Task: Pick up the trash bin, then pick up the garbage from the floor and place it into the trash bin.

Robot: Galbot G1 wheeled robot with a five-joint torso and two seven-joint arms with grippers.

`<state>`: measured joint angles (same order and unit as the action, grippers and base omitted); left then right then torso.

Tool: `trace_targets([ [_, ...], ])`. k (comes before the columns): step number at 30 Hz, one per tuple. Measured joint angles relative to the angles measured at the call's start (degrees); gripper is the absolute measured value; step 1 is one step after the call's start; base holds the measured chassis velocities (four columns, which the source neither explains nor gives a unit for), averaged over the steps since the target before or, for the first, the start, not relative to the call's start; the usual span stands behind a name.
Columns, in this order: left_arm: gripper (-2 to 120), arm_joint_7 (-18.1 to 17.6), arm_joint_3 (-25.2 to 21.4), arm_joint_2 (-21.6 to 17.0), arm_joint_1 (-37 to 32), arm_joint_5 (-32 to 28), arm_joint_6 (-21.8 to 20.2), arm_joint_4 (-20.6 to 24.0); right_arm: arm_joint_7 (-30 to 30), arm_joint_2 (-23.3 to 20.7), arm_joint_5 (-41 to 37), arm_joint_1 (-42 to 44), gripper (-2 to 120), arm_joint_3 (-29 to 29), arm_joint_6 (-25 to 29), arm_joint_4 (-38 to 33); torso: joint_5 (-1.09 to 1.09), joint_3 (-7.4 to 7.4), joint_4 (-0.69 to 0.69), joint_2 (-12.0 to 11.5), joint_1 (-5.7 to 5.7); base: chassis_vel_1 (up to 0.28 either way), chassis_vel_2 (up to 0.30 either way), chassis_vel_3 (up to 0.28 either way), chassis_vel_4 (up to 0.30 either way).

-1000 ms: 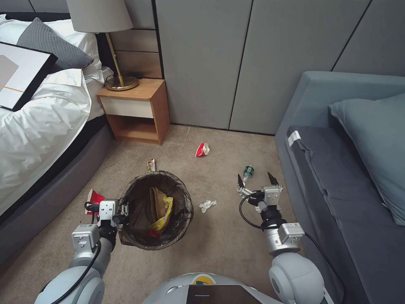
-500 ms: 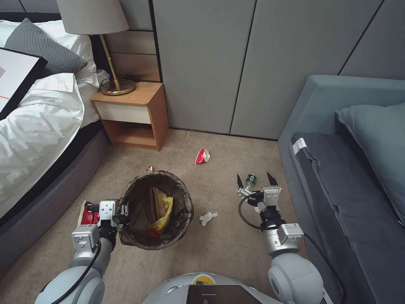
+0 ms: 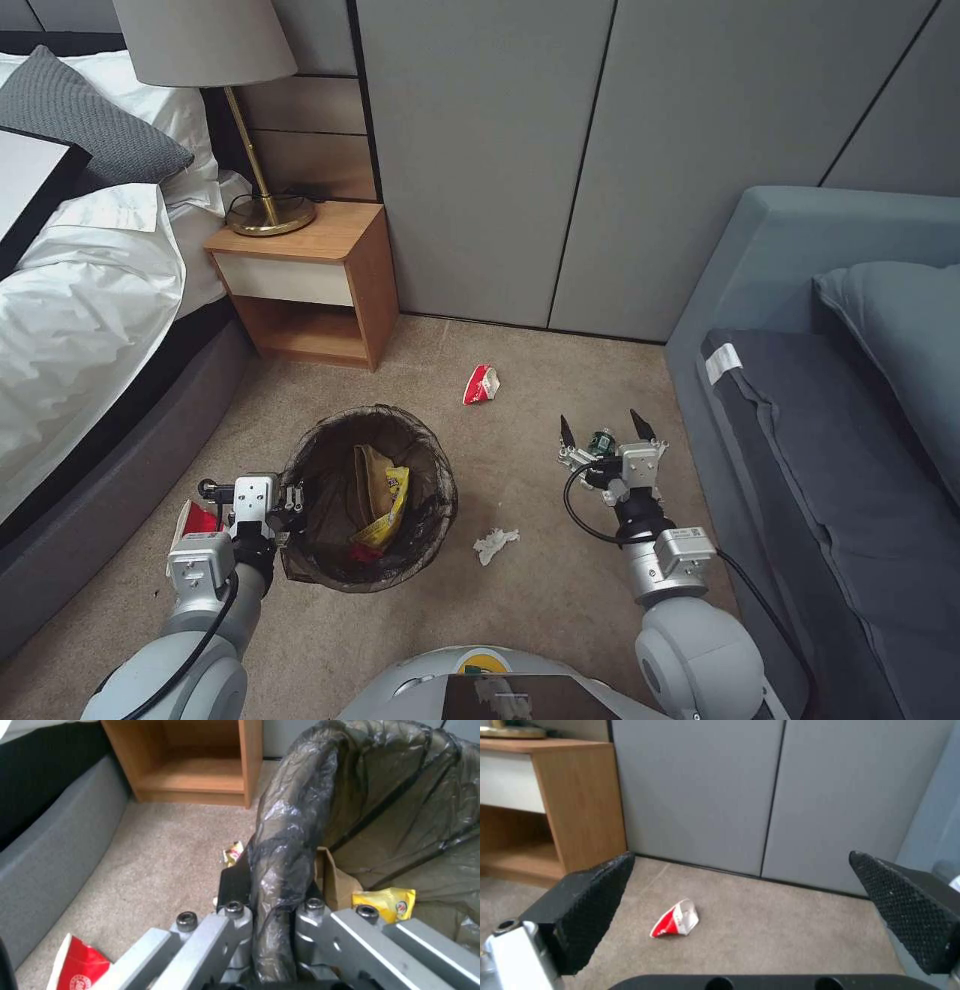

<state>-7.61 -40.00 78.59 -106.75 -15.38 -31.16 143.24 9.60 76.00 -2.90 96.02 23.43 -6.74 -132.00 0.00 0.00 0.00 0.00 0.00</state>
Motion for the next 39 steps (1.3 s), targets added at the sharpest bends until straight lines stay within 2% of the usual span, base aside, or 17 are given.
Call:
trace_targets([
  [1,4,-0.1,-0.2,-0.2,-0.1,-0.3,-0.1,0.0,-2.7,-0.8,-1.0,-0.3,100,1.4,-0.7,0.4,0.0,0.0,0.0,0.0,0.0,0.0,0.0,0.0,0.0],
  [2,4,-0.1,-0.2,-0.2,-0.1,-0.3,-0.1,0.0,-2.7,-0.8,-1.0,-0.3,100,1.4,-0.7,0.4,0.0,0.0,0.0,0.0,0.0,0.0,0.0,0.0,0.0],
  [4,4,-0.3,-0.6,-0.5,-0.3,-0.6,-0.3,0.0,-7.2,-4.0,-4.2,-0.6,100,4.0,-2.2,1.2,0.0,0.0,-0.01,0.0,0.0,0.0,0.0,0.0,0.0],
  [5,4,-0.3,-0.6,-0.5,-0.3,-0.6,-0.3,0.0,-7.2,-4.0,-4.2,-0.6,100,4.0,-2.2,1.2,0.0,0.0,-0.01,0.0,0.0,0.0,0.0,0.0,0.0],
  [8,4,-0.5,-0.7,-0.6,-0.4,-0.8,-0.5,0.0,-9.4,-11.4,-8.2,-2.3,100,5.2,-2.9,3.6,0.01,0.0,0.0,0.0,0.0,0.0,0.0,0.0,0.0],
  [9,4,-0.5,-0.7,-0.6,-0.4,-0.8,-0.5,0.0,-9.4,-11.4,-8.2,-2.3,100,5.2,-2.9,3.6,0.01,0.0,0.0,0.0,0.0,0.0,0.0,0.0,0.0],
  [10,4,-0.6,-0.7,-0.6,-0.4,-0.8,-0.5,0.0,-10.0,-14.1,-9.1,-3.1,100,5.2,-2.9,4.5,0.0,0.0,0.0,0.0,0.0,0.0,0.0,0.0,0.0],
  [13,4,-0.7,-0.7,-0.3,-0.7,-0.8,-0.6,0.0,-11.1,-18.9,-11.4,-5.7,100,4.3,-3.0,6.9,0.01,0.0,0.0,0.0,0.0,0.0,0.0,0.0,0.0],
  [18,4,-0.8,-0.6,-0.1,-0.9,-0.7,-1.0,0.0,-13.0,-22.9,-15.7,-9.0,100,2.1,-3.8,10.2,0.01,0.0,0.01,0.0,0.0,0.0,0.0,0.0,0.0],
  [21,4,-0.8,-0.4,0.0,-1.4,-0.4,-1.3,0.0,-16.3,-26.4,-18.7,-11.8,100,-0.6,-4.1,13.8,0.0,0.0,-0.01,0.0,0.0,0.0,0.0,0.0,0.0],
  [30,4,-0.6,0.2,0.7,-2.1,1.2,-1.3,0.0,-21.3,-29.5,-19.4,-18.4,100,-10.0,-3.9,23.0,0.0,0.0,-0.01,0.0,0.0,0.0,0.0,0.0,0.0],
  [33,4,-0.6,0.2,1.1,-2.3,1.6,-1.3,0.0,-25.3,-29.7,-18.9,-21.7,100,-12.8,-5.1,27.3,-0.01,0.0,0.0,0.0,0.0,0.0,0.0,0.0,0.0],
  [37,4,-0.6,0.1,1.2,-2.3,1.7,-1.4,0.0,-26.8,-29.9,-18.8,-23.2,100,-14.1,-6.2,29.3,0.0,0.0,0.0,0.0,0.0,0.0,0.0,0.0,0.0],
  [39,4,-0.5,0.3,1.3,-2.3,1.8,-1.5,0.0,-27.0,-30.0,-20.2,-24.3,100,-15.5,-8.8,30.3,-0.01,0.0,-0.01,0.0,0.0,0.0,0.0,0.0,0.0],
])
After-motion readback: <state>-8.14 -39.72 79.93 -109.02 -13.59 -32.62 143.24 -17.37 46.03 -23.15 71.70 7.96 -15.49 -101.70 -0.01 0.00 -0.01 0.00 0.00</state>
